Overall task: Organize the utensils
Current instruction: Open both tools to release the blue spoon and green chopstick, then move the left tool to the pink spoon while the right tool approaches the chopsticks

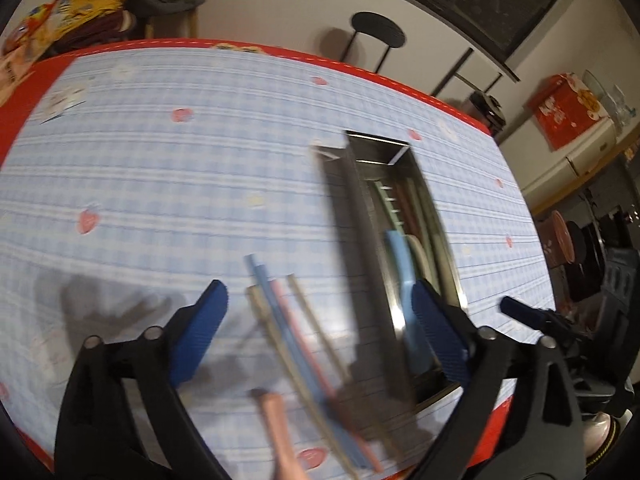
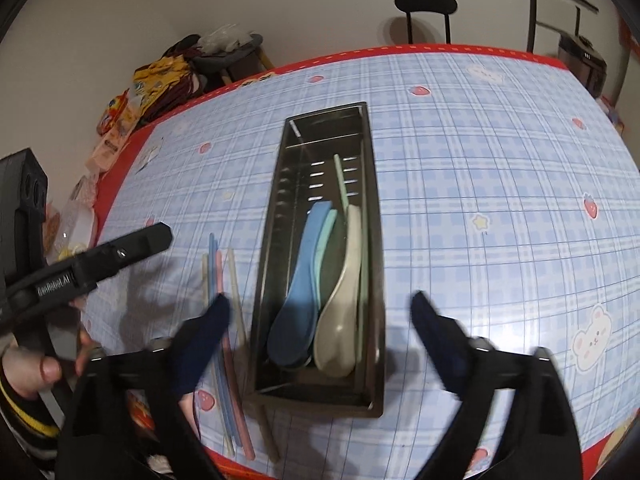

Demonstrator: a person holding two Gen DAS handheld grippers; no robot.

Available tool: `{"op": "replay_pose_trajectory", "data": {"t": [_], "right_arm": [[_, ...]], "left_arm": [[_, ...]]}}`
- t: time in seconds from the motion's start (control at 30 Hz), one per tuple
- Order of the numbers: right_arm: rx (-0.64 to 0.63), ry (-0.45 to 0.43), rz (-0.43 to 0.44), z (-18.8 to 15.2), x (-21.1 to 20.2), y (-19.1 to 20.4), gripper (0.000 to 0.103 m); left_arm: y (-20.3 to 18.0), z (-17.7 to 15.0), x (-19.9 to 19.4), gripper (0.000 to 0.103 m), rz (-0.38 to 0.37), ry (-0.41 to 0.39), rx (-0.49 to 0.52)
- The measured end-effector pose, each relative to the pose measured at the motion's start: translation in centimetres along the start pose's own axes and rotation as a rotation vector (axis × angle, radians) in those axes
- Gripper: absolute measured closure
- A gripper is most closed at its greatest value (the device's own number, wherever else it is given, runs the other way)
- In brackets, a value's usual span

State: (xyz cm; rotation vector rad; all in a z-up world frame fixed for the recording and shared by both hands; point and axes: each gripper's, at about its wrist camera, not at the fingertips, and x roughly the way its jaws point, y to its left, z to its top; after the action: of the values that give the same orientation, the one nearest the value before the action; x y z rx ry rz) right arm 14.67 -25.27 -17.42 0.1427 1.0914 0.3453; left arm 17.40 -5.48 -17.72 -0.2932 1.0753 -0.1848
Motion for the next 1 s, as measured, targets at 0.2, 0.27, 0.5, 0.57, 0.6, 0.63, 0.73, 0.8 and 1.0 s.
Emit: {"op": "replay_pose_trajectory", "data": {"t": [0.2, 0.27, 0.5, 0.57, 0.6, 0.63, 0.73, 0.8, 1.0], "right_arm": [[-0.027, -0.014, -0.051, -1.8, -0.8, 1.5, 0.006], [-0.016, -0.015, -0.064, -2.4, -0.9, 1.6, 0.006], [0.013, 0.029, -0.084, -5.1, -0.3, 2.6, 0.006], [0.005, 0.045, -0.103, -5.7, -0.1, 3.0, 0.006], [0.004, 0.048, -0.108, -6.1, 0.0, 3.3, 0.006], [0.003, 0.049, -0.107, -6.4, 0.0, 3.4, 0.006], [-0.003, 0.056, -0.093, -7.2, -0.1, 3.9, 0.006], [-0.006, 0.067, -0.066, -7.9, 0.0, 4.3, 0.007], [-0.029, 0.101, -0.024, -9.3, 0.5, 5.3, 0.010]], "left_arm": [[3.4, -2.0, -1.1, 0.008, 0.060, 0.028, -0.019], [4.3, -2.9, -1.4, 0.008, 0.076, 0.034, -0.025], [5.7, -6.4, -1.2, 0.008, 0.110, 0.106, -0.002], [5.7, -7.0, -1.0, 0.008, 0.114, 0.128, 0.016], [5.7, -7.3, -1.0, 0.008, 0.113, 0.134, 0.021], [5.8, -7.7, -1.0, 0.008, 0.109, 0.140, 0.027], [5.8, -8.7, -1.1, 0.008, 0.100, 0.158, 0.044], [5.7, -9.6, -1.2, 0.008, 0.087, 0.171, 0.054], [4.2, -12.3, -1.1, 0.008, 0.094, 0.223, 0.119]]}}
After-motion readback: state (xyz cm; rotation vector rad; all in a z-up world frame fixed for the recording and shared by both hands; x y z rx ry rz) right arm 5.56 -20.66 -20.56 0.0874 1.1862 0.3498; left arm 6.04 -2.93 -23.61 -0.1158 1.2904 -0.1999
